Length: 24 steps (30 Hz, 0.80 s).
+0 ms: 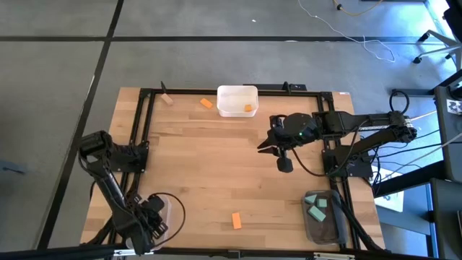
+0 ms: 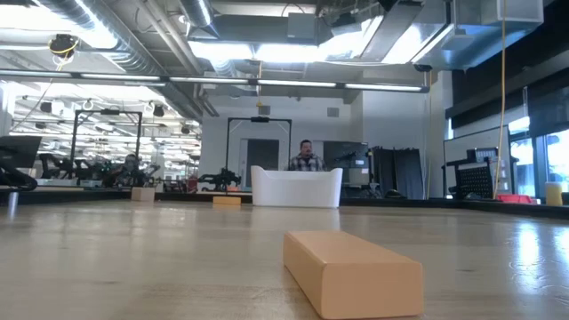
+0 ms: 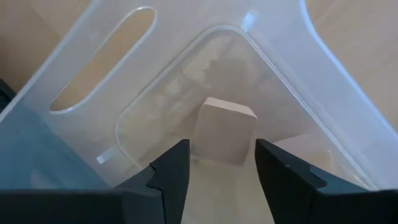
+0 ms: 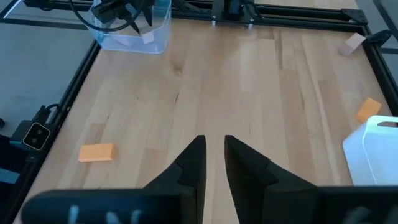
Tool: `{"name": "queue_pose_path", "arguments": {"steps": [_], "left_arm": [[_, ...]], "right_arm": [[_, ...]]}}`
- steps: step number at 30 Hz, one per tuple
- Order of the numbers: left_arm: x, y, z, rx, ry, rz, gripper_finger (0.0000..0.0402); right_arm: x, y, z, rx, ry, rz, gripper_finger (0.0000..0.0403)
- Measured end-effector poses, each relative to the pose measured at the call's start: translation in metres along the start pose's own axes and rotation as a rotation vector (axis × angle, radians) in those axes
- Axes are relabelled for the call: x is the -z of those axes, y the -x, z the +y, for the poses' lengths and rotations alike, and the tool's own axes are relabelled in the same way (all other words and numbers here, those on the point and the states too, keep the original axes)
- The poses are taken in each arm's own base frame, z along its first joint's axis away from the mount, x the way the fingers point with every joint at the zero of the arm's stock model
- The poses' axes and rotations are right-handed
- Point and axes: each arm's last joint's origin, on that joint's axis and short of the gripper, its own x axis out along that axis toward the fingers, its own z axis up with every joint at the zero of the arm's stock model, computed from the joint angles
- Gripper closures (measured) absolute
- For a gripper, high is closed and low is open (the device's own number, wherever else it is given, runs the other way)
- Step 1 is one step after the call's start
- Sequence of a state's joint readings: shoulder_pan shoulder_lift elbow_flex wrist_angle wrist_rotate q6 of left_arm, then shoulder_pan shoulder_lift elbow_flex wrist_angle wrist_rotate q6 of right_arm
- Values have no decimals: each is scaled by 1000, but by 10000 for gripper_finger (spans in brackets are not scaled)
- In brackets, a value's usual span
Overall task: Sort & place blocks by color
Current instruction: Put the bottom white block into the transparent bin, then put the white block into the transparent bin
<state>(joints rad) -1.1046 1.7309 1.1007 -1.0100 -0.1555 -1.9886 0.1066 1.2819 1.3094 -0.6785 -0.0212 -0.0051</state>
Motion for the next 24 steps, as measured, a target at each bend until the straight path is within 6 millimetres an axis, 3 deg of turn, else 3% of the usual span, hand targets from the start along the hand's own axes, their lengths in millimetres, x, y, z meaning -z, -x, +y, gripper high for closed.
{"name": "queue_pose_path", "arguments": {"steps": [5,11,18,24], "left_arm": [[-5,18,5,64,37,29,228],[-23,54,18,213,80,41,228],[-67,100,39,531,253,-246,227],[-99,124,57,692,398,-518,227]], "right_arm": [[0,0,0,0,0,0,343],[0,0,0,0,0,0,343],[0,0,0,1,0,0,343],[0,0,0,3,0,0,343]]}}
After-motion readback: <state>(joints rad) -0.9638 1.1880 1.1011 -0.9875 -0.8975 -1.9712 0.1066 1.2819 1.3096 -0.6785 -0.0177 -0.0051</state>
